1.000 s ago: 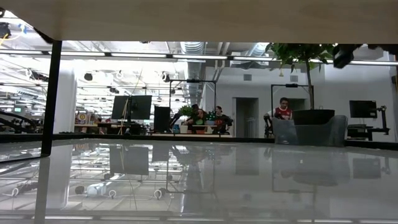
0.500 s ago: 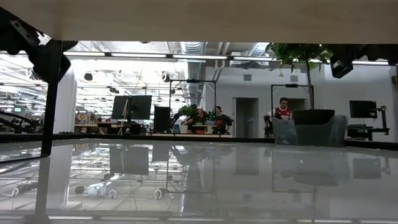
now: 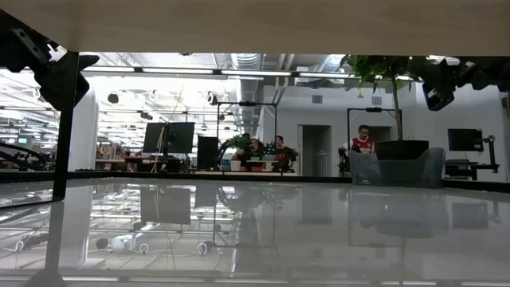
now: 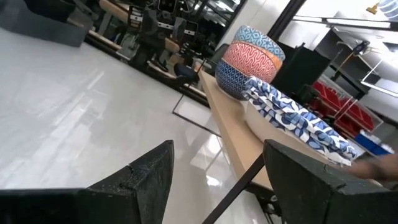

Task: Place and stack plates onto a shelf
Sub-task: Return to Home Position

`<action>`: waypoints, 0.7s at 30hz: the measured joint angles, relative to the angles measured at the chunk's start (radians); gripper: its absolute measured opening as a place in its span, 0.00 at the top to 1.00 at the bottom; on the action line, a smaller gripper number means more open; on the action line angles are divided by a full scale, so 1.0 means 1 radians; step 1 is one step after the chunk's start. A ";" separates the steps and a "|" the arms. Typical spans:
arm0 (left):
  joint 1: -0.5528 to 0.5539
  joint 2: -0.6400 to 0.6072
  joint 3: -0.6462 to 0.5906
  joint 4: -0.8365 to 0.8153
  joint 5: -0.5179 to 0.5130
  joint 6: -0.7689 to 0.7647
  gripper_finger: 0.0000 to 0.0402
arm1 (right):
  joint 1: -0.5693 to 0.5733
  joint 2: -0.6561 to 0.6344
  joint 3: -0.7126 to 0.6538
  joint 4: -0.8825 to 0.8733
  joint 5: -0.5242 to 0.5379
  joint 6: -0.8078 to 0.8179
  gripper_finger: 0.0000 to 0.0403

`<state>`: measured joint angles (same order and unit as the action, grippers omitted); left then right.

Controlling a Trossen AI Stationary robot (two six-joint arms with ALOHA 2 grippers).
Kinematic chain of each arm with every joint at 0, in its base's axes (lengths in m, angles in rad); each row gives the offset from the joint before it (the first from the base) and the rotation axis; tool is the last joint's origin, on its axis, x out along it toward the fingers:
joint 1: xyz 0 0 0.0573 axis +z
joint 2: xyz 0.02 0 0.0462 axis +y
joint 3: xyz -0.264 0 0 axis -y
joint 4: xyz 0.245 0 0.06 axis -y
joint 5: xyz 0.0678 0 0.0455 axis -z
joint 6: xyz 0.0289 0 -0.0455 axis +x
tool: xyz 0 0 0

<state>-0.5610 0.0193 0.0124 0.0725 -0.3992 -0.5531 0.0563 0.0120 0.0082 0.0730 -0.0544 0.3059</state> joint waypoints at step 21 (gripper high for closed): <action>-0.001 0.000 0.013 -0.052 0.098 0.238 0.42 | 0.000 0.000 -0.001 -0.043 0.004 0.001 0.45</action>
<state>-0.5615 0.0196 0.0250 0.0202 -0.3008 -0.3147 0.0563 0.0120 0.0074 0.0299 -0.0505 0.3065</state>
